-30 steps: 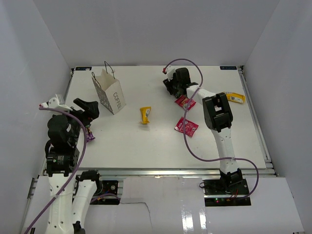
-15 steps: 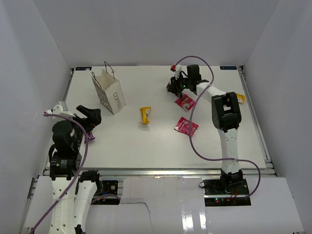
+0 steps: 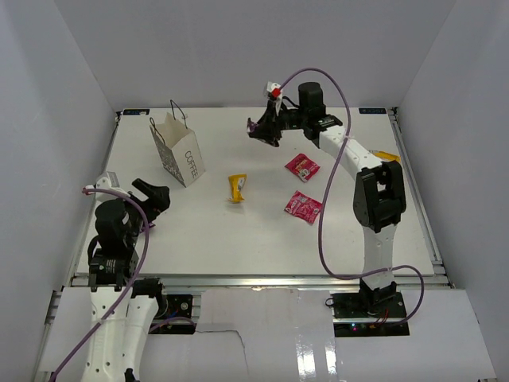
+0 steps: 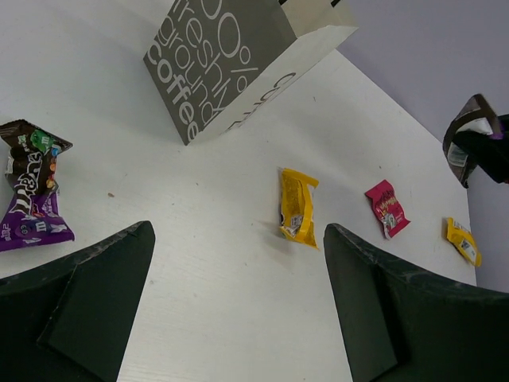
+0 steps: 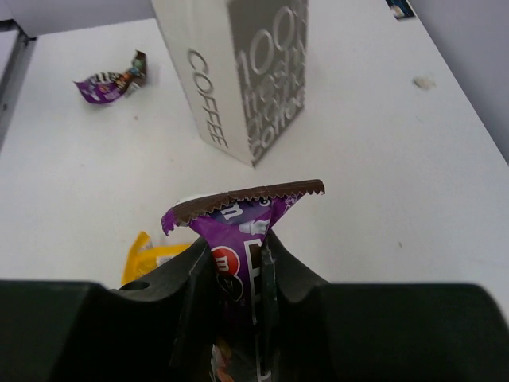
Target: Place the snacks into the paper bag
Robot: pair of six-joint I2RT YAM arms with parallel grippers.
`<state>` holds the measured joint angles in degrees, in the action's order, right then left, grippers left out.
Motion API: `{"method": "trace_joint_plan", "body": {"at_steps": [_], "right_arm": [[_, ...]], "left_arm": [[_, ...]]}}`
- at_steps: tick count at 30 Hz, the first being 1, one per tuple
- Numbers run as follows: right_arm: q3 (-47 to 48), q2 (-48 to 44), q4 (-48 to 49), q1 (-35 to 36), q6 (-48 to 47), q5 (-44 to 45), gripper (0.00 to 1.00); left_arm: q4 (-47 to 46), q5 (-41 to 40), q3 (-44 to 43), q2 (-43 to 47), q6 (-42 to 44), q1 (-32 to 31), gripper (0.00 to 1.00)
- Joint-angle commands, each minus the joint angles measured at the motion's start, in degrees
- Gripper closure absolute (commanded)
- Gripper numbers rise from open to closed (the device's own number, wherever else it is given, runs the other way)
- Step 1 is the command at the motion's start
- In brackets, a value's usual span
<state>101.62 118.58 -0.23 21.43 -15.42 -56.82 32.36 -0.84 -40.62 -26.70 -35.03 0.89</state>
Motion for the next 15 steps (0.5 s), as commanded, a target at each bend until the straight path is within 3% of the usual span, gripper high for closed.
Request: {"method": "trace_joint_plan", "body": {"at_steps": [1, 8, 15], "right_arm": [[5.6, -2.4, 0.7, 5.7, 2.5, -2.4, 0.72], [15.2, 1.0, 6.5, 19.4, 9.3, 7.1, 0.7], [18.2, 7.1, 24.0, 27.5, 11.3, 27.2, 0.7]], "left_arm": [[-1.6, 0.8, 0.8, 0.2, -0.3, 0.1, 0.02], [-1.5, 0.8, 2.1, 1.5, -0.7, 0.1, 0.02], [0.2, 3.5, 3.4, 5.3, -2.4, 0.1, 0.02]]}}
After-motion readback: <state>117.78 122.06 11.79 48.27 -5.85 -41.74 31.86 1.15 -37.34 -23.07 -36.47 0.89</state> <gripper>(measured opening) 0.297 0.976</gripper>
